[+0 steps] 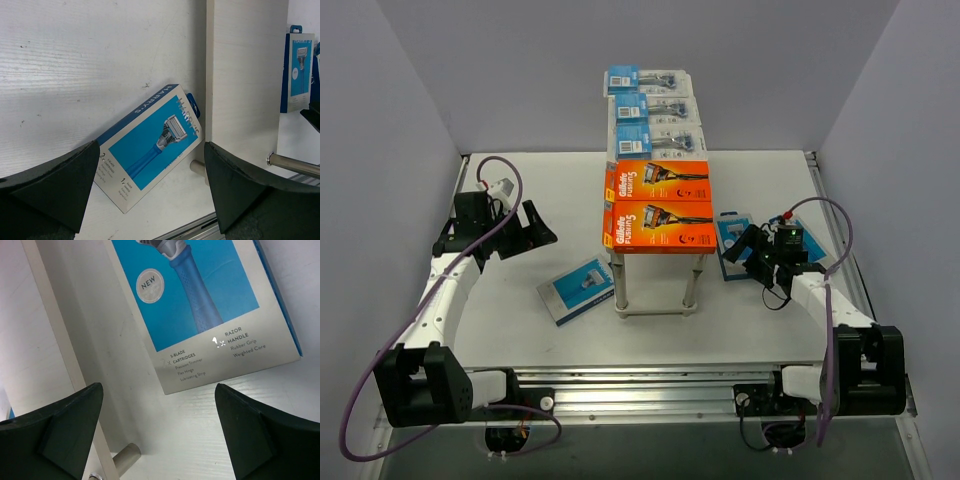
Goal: Place and organize the shaving razors onto the shelf
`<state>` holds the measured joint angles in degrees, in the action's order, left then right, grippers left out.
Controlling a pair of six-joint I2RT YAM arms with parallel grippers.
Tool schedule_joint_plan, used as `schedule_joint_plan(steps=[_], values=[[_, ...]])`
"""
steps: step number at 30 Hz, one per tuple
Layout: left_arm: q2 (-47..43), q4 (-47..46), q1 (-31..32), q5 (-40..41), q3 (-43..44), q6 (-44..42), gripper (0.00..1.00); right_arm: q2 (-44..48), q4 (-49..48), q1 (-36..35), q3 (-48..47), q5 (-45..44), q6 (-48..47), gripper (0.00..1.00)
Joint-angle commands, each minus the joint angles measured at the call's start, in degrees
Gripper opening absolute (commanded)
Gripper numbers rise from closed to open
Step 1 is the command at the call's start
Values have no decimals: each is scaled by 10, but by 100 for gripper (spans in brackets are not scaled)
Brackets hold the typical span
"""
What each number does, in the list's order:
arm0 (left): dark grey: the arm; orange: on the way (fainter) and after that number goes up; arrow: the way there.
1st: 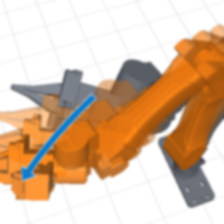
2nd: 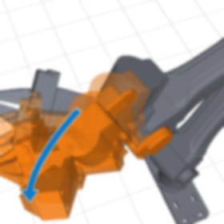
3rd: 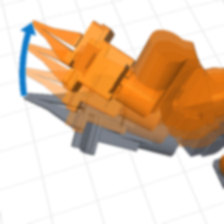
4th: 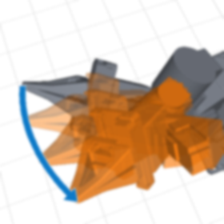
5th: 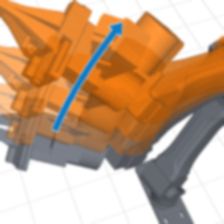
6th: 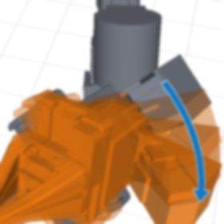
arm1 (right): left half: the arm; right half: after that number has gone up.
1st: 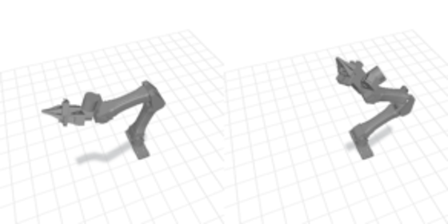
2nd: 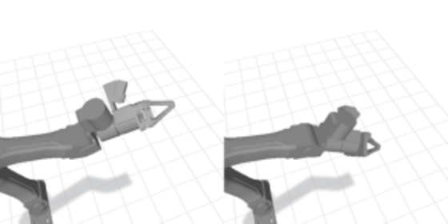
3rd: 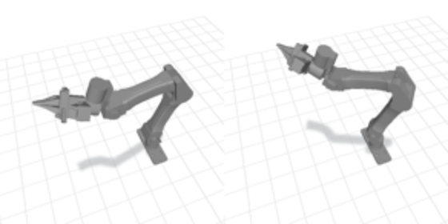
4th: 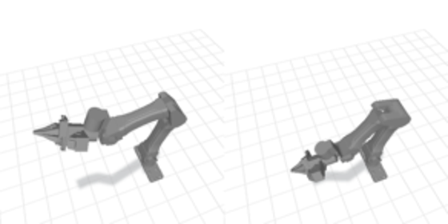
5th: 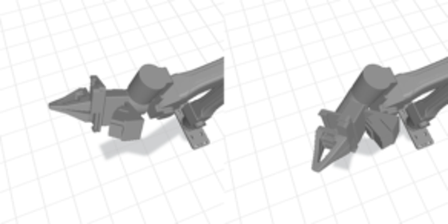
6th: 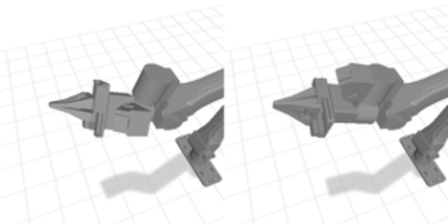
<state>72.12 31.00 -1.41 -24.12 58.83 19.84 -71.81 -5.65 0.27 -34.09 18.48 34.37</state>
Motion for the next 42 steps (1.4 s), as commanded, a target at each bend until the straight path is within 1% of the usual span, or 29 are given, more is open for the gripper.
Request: schedule_joint_plan(steps=[1,8,10,17,20,21,32,38,42], values=[[0,-18,4,-8,3,-11,94,14,41,3,-24,-20,-16,89],[0,-17,4,-7,3,-11,94,23,82,41,-58,-69,-28,90],[-1,-17,4,-6,3,-11,94,15,81,61,-67,-65,-33,90],[3,-17,6,-10,3,-13,94,-20,69,80,-94,-73,-40,90],[4,-17,6,-11,3,-13,94,-32,54,80,-90,-73,-38,90],[5,-17,6,-12,4,-13,94,-39,36,80,-85,-72,-37,90],[10,-17,6,-15,4,-13,94,-101,-1,81,-79,-86,-44,90],[14,-17,6,-15,4,-14,94,-130,-29,77,-66,-46,-28,90],[14,-17,6,-17,4,-13,94,-120,-35,56,-54,-41,-10,89]])
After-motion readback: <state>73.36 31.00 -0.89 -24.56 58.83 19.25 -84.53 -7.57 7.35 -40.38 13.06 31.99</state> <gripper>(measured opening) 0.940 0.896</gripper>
